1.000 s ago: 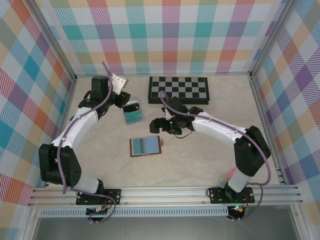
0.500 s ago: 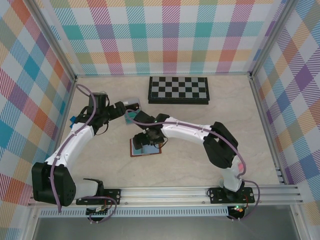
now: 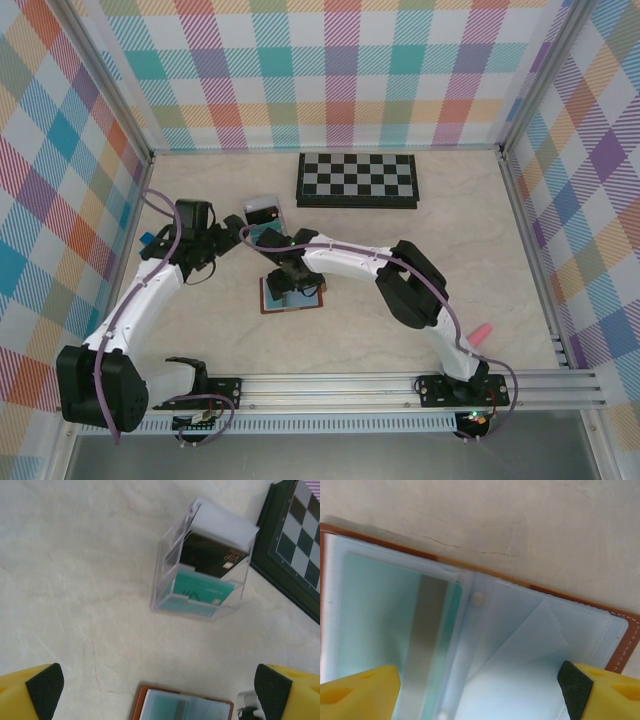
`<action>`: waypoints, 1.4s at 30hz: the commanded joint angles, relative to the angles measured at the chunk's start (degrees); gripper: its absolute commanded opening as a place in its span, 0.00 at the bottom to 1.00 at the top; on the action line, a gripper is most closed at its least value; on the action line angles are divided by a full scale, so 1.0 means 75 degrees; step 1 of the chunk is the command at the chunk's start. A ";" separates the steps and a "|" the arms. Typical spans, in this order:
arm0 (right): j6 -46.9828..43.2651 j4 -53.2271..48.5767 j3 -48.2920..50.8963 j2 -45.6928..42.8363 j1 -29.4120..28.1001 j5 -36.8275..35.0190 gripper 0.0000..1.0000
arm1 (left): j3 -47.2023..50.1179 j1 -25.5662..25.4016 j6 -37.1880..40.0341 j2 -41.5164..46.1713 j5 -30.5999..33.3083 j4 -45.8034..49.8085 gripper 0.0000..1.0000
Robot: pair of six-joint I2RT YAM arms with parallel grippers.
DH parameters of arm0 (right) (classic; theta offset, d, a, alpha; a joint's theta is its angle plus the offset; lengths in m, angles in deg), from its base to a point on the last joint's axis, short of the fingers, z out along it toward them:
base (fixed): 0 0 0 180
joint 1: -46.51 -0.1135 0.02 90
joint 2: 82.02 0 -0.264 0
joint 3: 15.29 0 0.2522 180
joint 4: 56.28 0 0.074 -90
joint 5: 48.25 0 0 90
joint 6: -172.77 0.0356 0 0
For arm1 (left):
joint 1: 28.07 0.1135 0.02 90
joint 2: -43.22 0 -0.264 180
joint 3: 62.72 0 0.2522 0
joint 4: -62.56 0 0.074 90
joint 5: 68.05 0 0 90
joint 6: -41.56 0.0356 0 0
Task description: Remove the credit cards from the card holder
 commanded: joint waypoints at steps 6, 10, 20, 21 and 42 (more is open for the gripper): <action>-0.0109 -0.0280 -0.0027 0.0328 0.0071 -0.0233 0.82 | 0.1205 0.0130 -0.0792 0.0256 -0.0647 0.0169 0.98; -0.0129 -0.0108 0.0294 0.0302 0.0139 -0.0137 0.78 | 0.1728 0.0130 -0.0962 -0.0023 -0.1493 -0.0368 0.86; -0.0254 0.0178 0.0750 0.0151 0.0256 0.0089 0.72 | 0.1966 0.0118 -0.0421 -0.0807 -0.3885 -0.1111 0.52; -0.0282 0.0220 0.0788 0.0138 0.0265 0.0142 0.72 | 0.1912 0.0119 -0.0325 -0.0976 -0.4098 -0.1055 0.51; -0.0211 0.0377 0.0959 0.0038 0.0377 0.0428 0.67 | 0.1426 -0.0373 0.0229 -0.2380 -0.4450 -0.1125 0.28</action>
